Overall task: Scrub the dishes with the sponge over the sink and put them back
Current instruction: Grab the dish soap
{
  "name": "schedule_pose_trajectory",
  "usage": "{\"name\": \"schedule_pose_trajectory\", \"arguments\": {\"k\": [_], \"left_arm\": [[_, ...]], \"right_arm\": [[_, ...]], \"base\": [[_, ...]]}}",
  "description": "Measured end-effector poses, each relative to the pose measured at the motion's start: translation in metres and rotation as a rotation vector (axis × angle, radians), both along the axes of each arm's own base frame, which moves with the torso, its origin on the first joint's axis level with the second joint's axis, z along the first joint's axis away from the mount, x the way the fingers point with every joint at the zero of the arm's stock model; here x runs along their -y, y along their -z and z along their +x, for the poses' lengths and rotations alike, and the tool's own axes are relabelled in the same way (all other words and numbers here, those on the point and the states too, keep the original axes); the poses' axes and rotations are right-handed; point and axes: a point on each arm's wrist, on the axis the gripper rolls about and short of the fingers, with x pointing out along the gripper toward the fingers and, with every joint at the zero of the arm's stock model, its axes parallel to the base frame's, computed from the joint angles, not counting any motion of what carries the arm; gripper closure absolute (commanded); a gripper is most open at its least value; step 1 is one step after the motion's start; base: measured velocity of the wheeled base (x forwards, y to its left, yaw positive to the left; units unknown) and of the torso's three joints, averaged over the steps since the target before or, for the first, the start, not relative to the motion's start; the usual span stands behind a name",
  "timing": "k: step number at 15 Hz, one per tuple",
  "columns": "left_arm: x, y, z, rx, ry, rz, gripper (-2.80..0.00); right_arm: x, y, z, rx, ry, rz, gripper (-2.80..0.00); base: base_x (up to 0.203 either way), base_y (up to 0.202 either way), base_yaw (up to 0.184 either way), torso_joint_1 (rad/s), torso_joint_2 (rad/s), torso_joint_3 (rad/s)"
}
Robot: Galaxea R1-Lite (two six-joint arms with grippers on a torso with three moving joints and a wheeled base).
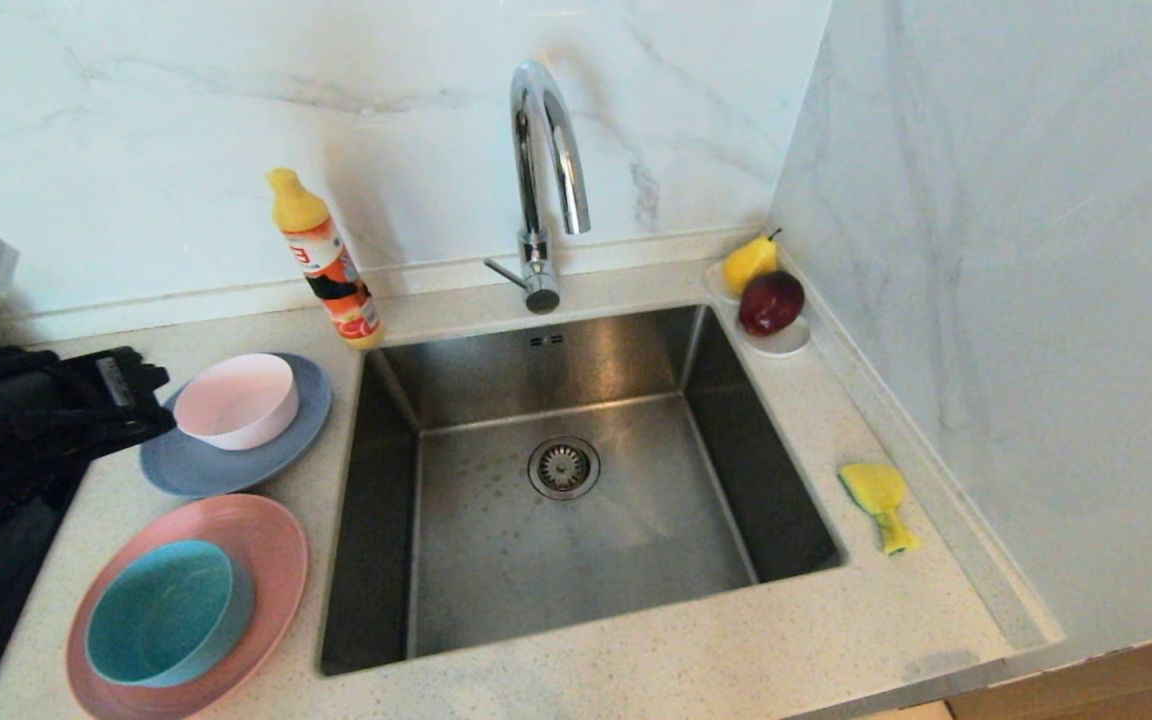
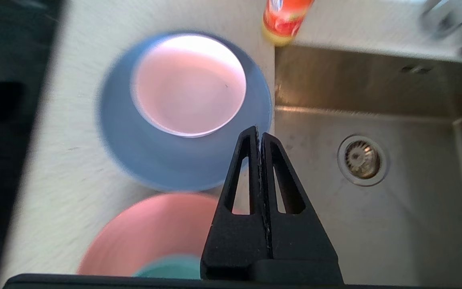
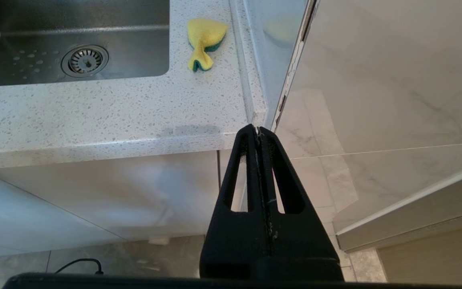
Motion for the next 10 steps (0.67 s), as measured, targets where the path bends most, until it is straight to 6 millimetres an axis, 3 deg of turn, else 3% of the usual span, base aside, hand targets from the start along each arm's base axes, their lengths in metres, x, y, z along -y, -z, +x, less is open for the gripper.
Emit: {"name": "schedule_pose_trajectory", "arguments": {"k": [1,2,3,6,10], "left_arm": [[0.001,0.008,0.016,-0.028,0.007,-0.002,0.00],[0.002,0.014,0.029,-0.050,0.013,-0.002,-0.24],[0.003,0.019,0.040,-0.069,0.018,-0.002,-2.80],[0.011,0.037,0.063,-0.131,0.044,-0.002,-2.80],[0.015,0.044,0.081,-0.101,0.035,0.004,-2.80]], "right_arm": [[0.000,0.000,0.000,0.000,0.000,0.000,0.00],[0.000,0.000,0.000,0.000,0.000,0.000,0.00],[0.000,0.000,0.000,0.000,0.000,0.000,0.00],[0.000,0.000,0.000,0.000,0.000,0.000,0.00],[0.000,0.000,0.000,0.000,0.000,0.000,0.00]], "base": [[0.000,0.000,0.000,0.000,0.00,0.000],[0.000,0.000,0.000,0.000,0.00,0.000],[0.000,0.000,0.000,0.000,0.00,0.000],[0.000,0.000,0.000,0.000,0.00,0.000],[0.000,0.000,0.000,0.000,0.00,0.000]]}}
